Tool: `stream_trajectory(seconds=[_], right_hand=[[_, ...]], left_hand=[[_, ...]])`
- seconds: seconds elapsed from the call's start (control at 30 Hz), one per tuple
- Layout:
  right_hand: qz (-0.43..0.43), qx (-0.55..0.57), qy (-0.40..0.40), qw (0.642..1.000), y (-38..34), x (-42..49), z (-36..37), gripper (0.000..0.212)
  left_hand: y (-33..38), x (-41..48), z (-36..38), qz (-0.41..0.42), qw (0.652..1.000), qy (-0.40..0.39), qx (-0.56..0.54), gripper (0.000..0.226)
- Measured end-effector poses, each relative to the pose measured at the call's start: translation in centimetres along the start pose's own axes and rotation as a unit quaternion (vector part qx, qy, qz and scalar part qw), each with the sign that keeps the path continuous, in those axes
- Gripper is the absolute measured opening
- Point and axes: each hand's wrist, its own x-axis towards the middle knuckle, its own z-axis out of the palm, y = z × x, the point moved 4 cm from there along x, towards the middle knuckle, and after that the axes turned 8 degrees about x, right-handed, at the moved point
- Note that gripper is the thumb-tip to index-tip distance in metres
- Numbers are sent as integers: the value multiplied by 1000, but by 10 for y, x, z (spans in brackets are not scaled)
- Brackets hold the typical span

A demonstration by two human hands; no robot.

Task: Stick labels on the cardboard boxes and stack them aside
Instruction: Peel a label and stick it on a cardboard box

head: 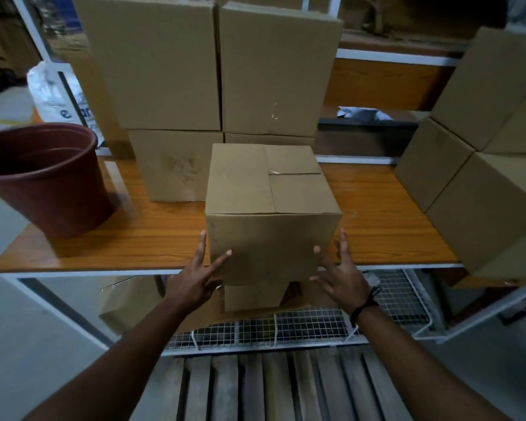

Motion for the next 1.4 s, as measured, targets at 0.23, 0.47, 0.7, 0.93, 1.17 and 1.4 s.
stream_trajectory(seconds=[0.23, 0.47, 0.7, 0.93, 1.17, 1.4], right_hand=[[46, 16, -47, 998, 16, 31, 14, 83], [45, 42, 104, 993, -14, 60, -20, 73], [68, 101, 119, 985, -20, 84, -71, 76], [115, 138, 81, 980, -33, 125, -102, 70], [163, 169, -2, 972, -23, 173, -93, 70], [194, 189, -52, 961, -3, 197, -78, 65]], left_hand=[[11, 16, 13, -16, 999, -25, -15, 105], [18, 20, -35, -74, 987, 103, -101, 58], [32, 38, -99, -70, 972, 185, -129, 59], [19, 70, -156, -133, 971, 140, -138, 58], [-6, 110, -162, -189, 961, 39, -198, 56], [-12, 138, -148, -200, 933, -11, -299, 55]])
